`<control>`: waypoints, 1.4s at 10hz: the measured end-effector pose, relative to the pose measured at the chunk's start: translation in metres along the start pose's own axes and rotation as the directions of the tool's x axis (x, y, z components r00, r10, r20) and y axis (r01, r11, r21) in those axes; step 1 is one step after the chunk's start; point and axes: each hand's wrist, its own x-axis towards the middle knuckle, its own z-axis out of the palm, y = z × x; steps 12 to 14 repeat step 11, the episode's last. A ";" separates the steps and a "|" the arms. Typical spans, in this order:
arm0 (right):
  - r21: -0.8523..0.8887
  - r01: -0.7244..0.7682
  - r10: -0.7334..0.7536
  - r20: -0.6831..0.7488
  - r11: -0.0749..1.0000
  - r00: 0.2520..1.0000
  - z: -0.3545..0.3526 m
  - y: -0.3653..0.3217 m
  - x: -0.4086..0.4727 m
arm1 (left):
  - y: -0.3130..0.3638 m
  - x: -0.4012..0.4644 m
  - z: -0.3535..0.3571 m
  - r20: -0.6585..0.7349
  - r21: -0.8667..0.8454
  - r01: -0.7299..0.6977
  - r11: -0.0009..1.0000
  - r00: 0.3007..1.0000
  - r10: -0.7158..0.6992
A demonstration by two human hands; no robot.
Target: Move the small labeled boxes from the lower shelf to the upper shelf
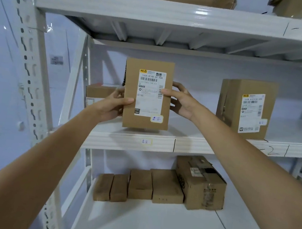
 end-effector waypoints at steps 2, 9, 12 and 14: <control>0.070 -0.019 0.015 0.054 0.997 0.998 0.001 0.017 0.013 | -0.013 0.006 -0.009 -0.009 -0.062 -0.009 0.998 1.000 0.009; 0.020 -0.032 0.030 0.077 0.999 0.997 0.003 0.027 0.007 | -0.020 -0.003 -0.011 0.010 -0.070 -0.007 0.998 1.000 0.008; -0.064 0.008 -0.009 -0.004 0.998 1.000 0.004 0.027 -0.012 | -0.017 -0.016 -0.011 -0.081 -0.134 -0.116 0.984 0.991 0.106; -0.064 0.008 -0.009 -0.004 0.998 1.000 0.004 0.027 -0.012 | -0.017 -0.016 -0.011 -0.081 -0.134 -0.116 0.984 0.991 0.106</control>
